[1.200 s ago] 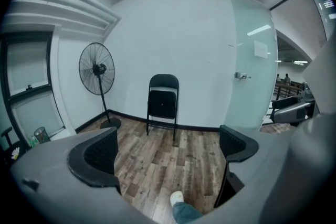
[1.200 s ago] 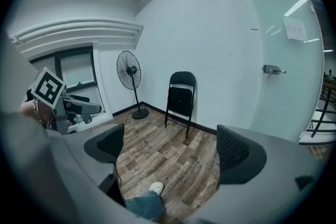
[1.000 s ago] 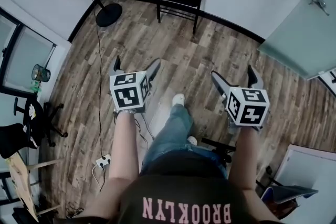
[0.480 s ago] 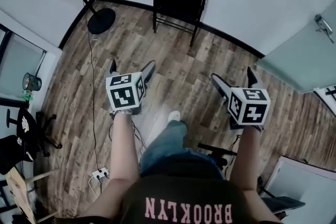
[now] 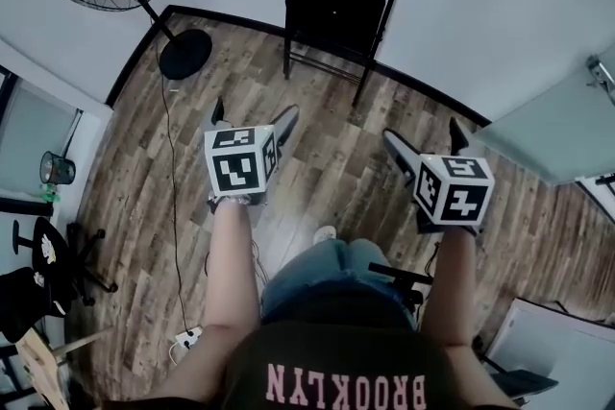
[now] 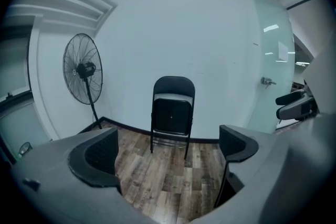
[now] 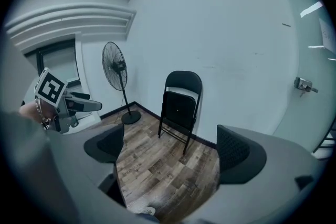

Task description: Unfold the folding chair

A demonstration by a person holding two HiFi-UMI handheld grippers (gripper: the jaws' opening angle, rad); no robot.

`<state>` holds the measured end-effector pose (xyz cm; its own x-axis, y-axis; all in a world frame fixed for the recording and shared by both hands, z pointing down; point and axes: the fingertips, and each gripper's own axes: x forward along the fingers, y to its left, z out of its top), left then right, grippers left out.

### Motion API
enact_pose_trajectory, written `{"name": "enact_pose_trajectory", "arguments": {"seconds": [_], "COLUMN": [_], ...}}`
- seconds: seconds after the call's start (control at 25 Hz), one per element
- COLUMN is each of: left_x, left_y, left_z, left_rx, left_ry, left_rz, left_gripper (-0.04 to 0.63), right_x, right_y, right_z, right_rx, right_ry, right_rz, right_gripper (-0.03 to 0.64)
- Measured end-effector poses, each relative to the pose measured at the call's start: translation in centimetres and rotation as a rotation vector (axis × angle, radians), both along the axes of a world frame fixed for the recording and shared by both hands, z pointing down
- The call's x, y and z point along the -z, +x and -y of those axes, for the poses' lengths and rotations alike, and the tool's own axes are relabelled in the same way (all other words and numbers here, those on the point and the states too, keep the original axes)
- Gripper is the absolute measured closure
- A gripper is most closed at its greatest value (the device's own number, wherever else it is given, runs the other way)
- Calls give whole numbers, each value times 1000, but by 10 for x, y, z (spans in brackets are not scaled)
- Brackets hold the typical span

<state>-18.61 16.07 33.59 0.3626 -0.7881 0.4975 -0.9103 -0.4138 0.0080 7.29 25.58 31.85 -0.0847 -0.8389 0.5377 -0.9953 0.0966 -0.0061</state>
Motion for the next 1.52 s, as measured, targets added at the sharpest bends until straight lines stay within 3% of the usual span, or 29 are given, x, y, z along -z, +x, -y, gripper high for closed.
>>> {"name": "enact_pose_trajectory", "arguments": {"seconds": [0.32,0.68,1.0,1.52], "left_x": [-18,-19,-20,-9], "left_y": [14,24,54,142], "left_z": [8,38,104,251], "left_rx": [-40,-33,-14,5], "left_ry": [-63,-66,-66,-70], "left_rz": [40,65,56,47], "left_gripper": [26,26,26,26], "right_x": [-13,-13,-23,-14], "right_y": [34,46,75,156], "right_z": [5,43,105,258], "right_rx": [-95,-58,-54,-33], "right_ry": [-61,-43,-56,-40], "right_rz": [0,-11,-11,41], "right_gripper": [86,86,86,87]}}
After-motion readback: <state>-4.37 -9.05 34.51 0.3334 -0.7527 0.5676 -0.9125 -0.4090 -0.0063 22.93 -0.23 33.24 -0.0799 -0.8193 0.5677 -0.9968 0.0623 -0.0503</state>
